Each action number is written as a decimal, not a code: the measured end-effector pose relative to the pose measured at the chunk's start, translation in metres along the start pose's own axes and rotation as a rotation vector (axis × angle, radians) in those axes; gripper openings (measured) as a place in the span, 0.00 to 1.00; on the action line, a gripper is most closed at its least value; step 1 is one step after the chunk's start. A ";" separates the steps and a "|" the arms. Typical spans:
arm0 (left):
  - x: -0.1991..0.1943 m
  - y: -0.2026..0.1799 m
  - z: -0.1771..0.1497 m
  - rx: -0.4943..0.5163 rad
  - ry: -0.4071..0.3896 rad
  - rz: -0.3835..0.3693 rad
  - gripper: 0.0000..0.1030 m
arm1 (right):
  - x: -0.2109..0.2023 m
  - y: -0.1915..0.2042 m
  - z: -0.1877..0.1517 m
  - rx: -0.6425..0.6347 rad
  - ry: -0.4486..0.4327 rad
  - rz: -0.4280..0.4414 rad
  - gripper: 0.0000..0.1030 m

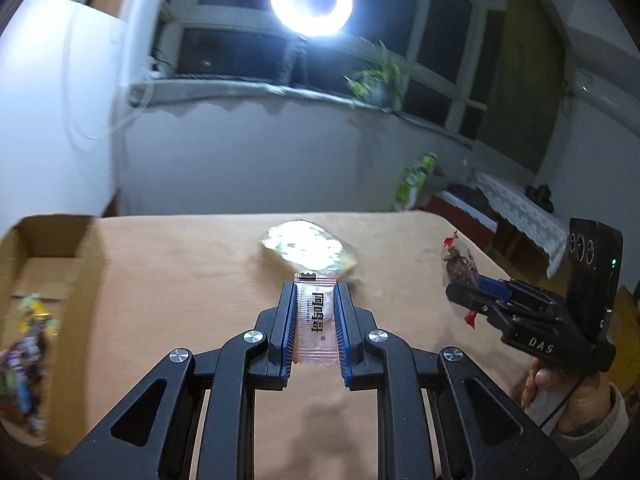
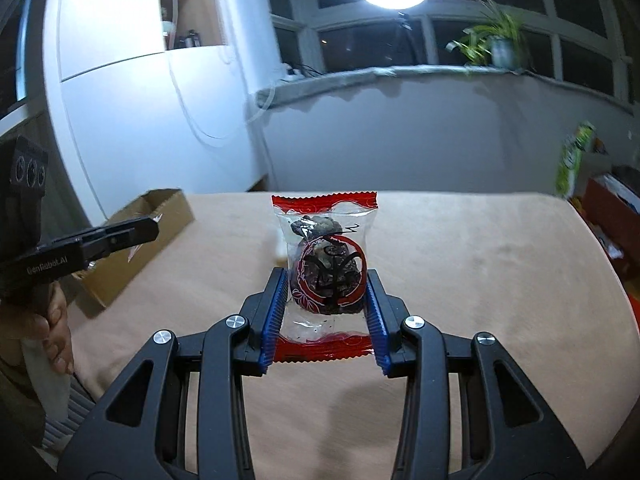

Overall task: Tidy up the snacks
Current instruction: 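Carry the pink candy and red-wrapped cake toward the cardboard box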

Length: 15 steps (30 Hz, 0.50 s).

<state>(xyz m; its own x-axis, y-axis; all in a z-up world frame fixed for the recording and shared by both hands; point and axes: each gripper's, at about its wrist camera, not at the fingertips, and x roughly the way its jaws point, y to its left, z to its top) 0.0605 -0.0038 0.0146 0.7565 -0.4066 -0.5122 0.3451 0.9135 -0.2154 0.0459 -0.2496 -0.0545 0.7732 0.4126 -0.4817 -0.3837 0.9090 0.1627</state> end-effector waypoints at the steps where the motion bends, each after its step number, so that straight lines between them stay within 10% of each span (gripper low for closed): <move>1: -0.006 0.005 0.000 -0.005 -0.010 0.008 0.16 | 0.002 0.009 0.004 -0.013 -0.002 0.009 0.38; 15: -0.078 0.115 -0.015 -0.147 -0.130 0.168 0.16 | 0.066 0.156 0.042 -0.214 0.037 0.177 0.38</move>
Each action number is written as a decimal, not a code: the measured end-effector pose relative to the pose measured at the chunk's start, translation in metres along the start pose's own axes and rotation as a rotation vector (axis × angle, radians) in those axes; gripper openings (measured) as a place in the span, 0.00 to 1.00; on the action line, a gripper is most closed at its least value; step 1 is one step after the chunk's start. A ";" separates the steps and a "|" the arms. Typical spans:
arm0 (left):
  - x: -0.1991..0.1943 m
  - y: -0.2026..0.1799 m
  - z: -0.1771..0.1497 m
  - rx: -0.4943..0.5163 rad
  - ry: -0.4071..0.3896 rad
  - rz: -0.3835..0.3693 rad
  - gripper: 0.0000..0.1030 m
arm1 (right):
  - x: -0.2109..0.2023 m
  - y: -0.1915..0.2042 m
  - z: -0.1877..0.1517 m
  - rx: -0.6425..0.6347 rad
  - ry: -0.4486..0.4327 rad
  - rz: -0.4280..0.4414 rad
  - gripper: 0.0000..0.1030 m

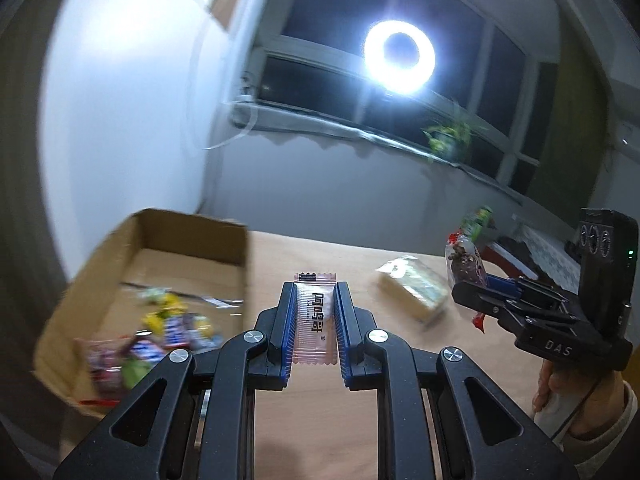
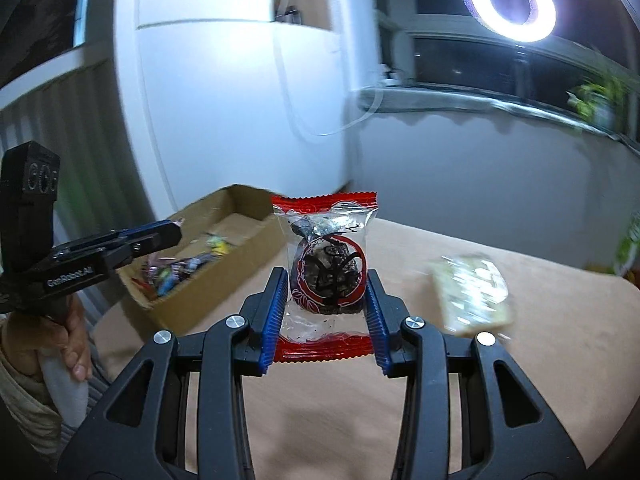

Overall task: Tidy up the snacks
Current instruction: 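Carry the pink candy and red-wrapped cake toward the cardboard box, then open both tools over the box to drop the candy and cake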

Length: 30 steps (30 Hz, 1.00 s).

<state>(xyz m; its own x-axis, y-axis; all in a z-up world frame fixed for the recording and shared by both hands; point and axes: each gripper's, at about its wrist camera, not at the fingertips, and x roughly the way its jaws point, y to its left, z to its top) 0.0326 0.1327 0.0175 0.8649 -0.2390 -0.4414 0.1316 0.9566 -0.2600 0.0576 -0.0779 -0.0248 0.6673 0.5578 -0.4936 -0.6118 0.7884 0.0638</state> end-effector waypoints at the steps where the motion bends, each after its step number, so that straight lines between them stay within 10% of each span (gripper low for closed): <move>1: -0.002 0.007 -0.001 -0.010 -0.002 0.013 0.16 | 0.007 0.010 0.003 -0.013 0.005 0.016 0.38; 16: -0.012 0.092 -0.018 -0.114 0.022 0.136 0.16 | 0.118 0.113 0.037 -0.160 0.084 0.199 0.39; 30: -0.004 0.096 -0.022 -0.094 0.053 0.189 0.16 | 0.148 0.123 0.045 -0.195 0.110 0.190 0.39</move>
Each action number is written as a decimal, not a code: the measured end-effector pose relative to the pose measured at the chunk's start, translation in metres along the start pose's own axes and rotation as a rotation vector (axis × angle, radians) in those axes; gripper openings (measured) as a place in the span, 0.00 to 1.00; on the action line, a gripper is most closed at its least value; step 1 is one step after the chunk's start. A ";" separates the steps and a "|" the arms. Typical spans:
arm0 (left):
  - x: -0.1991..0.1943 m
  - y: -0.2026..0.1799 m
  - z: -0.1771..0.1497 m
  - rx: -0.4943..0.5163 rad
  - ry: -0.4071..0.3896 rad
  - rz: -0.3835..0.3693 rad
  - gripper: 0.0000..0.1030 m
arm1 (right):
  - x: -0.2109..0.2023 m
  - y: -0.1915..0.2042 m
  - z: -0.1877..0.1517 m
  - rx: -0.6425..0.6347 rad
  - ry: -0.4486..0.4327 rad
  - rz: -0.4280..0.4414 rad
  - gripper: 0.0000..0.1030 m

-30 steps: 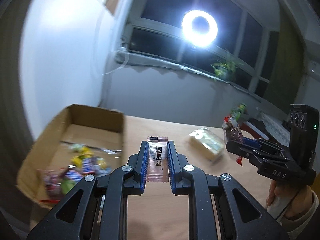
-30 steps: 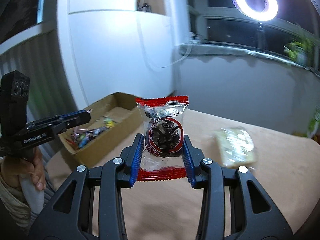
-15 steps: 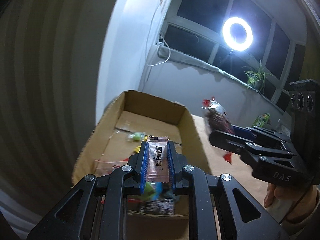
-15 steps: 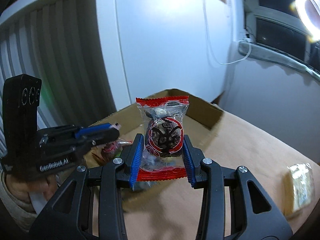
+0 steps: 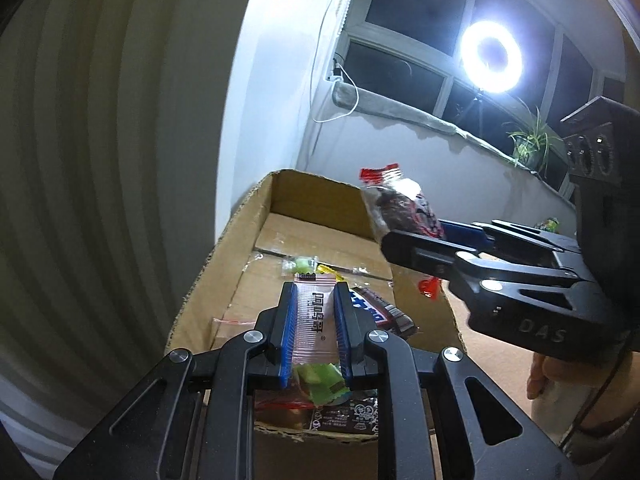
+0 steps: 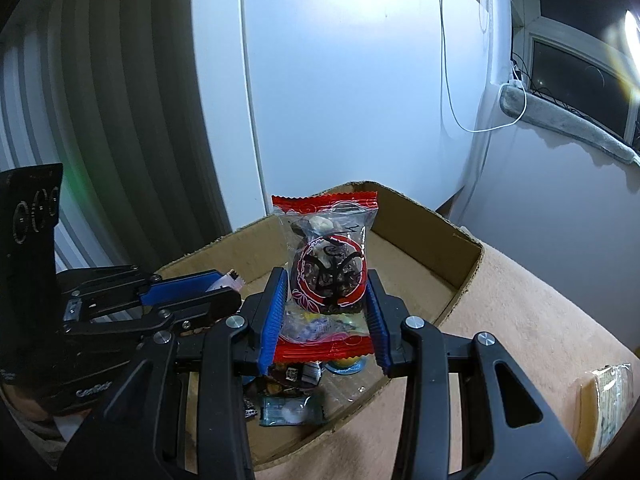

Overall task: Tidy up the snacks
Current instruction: 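Open both tools over the box to drop the candy and cake, then move both tools from the box to the bread loaf on the table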

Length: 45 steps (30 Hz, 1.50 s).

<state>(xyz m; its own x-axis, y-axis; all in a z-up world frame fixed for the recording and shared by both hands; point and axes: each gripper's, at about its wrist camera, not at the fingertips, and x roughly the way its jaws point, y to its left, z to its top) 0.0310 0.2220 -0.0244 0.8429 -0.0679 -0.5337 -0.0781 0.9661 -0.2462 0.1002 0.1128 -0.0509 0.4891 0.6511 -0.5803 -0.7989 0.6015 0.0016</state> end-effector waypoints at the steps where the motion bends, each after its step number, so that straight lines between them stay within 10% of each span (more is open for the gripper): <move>1: 0.000 0.000 -0.001 0.001 0.001 -0.004 0.16 | 0.001 -0.001 0.000 0.001 0.001 0.001 0.39; 7: 0.004 -0.001 -0.002 0.007 0.022 -0.004 0.20 | 0.007 -0.001 -0.001 -0.007 0.002 -0.006 0.52; 11: 0.001 -0.005 -0.002 0.030 0.010 0.054 0.66 | -0.006 -0.005 -0.006 0.002 -0.031 -0.033 0.57; 25: -0.015 -0.026 0.004 0.076 -0.020 0.086 0.70 | -0.062 -0.032 -0.028 0.115 -0.151 -0.129 0.78; 45: -0.008 -0.103 0.005 0.119 0.002 -0.085 0.76 | -0.112 -0.134 -0.099 0.288 -0.009 -0.366 0.86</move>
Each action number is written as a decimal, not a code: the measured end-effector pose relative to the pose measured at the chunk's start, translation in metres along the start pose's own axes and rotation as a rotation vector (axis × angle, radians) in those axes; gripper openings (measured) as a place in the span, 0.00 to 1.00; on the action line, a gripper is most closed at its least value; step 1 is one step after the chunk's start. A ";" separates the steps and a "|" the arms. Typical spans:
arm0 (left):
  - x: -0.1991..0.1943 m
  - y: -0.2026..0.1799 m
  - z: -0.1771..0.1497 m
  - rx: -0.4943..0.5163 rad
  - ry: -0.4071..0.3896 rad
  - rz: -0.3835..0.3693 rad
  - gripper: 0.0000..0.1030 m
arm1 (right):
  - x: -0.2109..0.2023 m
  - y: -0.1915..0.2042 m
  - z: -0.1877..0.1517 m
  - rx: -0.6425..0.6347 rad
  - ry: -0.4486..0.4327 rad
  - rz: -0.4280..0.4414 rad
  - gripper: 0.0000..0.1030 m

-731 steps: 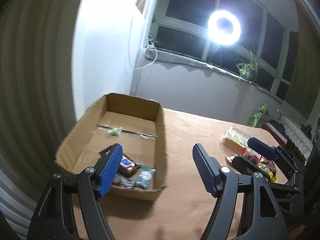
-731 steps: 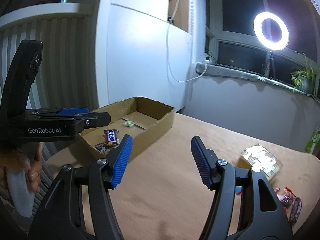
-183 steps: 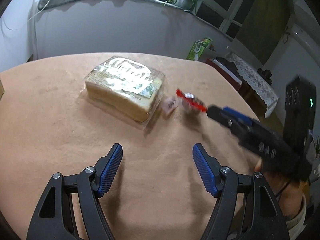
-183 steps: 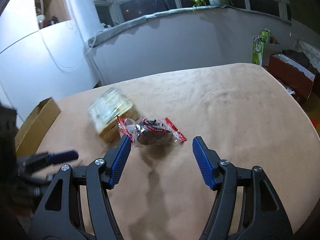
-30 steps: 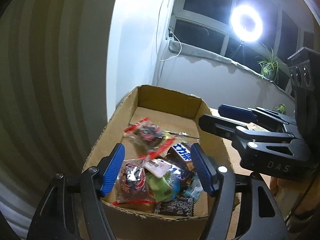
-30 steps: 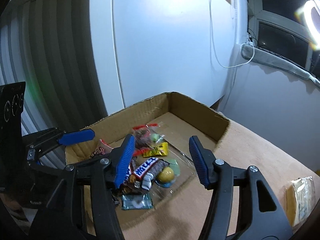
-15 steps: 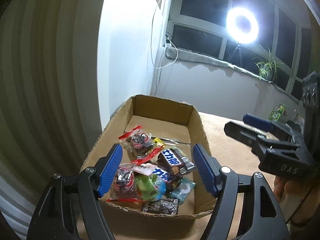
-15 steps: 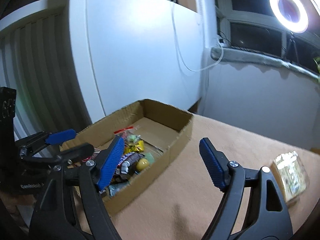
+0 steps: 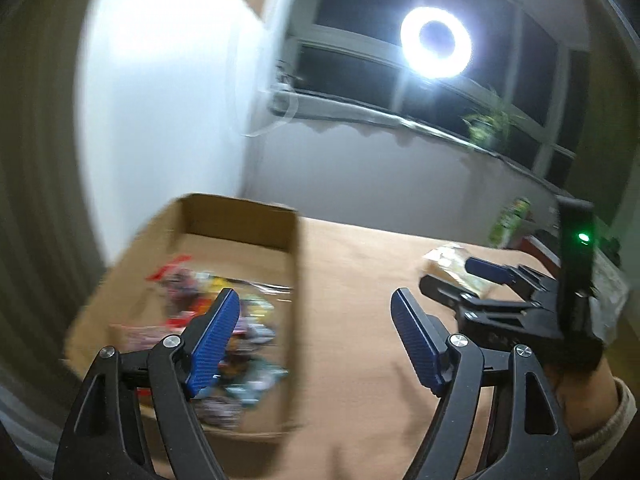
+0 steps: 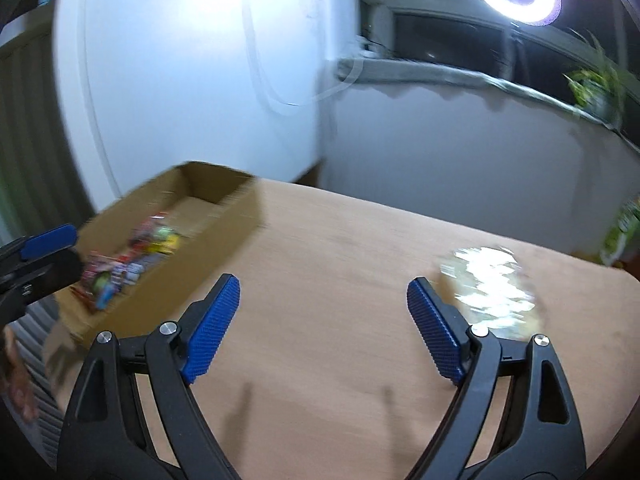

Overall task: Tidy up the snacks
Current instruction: 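Move both tools from the box to the bread loaf on the table, then grasp the bread loaf with the right tool, left tool pressing its other side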

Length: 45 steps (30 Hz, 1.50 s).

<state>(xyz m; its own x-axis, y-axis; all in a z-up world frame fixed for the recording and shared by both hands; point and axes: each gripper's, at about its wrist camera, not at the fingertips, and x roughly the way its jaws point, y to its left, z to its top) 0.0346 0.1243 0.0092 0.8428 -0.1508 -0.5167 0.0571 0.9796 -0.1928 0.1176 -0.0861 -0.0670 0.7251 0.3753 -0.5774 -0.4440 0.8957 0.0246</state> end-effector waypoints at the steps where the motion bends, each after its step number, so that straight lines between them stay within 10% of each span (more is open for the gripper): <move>1: 0.005 -0.012 0.000 0.012 0.012 -0.028 0.76 | -0.002 -0.016 -0.003 0.018 0.009 -0.024 0.86; 10: 0.087 -0.093 0.014 0.061 0.141 -0.213 0.78 | -0.026 -0.113 -0.042 0.197 0.045 -0.111 0.86; 23: 0.257 -0.139 0.038 0.007 0.375 -0.359 0.78 | 0.014 -0.111 -0.055 0.197 0.191 0.042 0.86; 29: 0.237 -0.128 0.014 -0.054 0.434 -0.496 0.78 | 0.006 -0.153 -0.065 0.332 0.175 0.006 0.86; 36: 0.195 -0.127 -0.012 0.019 0.449 -0.499 0.78 | -0.020 -0.165 -0.077 0.189 0.204 -0.002 0.86; 41: 0.195 -0.143 -0.014 0.263 0.413 -0.362 0.78 | -0.014 -0.148 -0.069 0.067 0.211 0.029 0.85; 45: 0.204 -0.169 -0.017 0.450 0.426 -0.386 0.79 | 0.006 -0.148 -0.063 0.031 0.248 0.042 0.62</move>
<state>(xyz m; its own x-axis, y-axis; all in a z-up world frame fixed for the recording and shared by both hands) 0.1875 -0.0742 -0.0782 0.4423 -0.4451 -0.7786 0.5994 0.7925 -0.1126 0.1546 -0.2313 -0.1260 0.5537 0.3459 -0.7575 -0.4520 0.8888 0.0755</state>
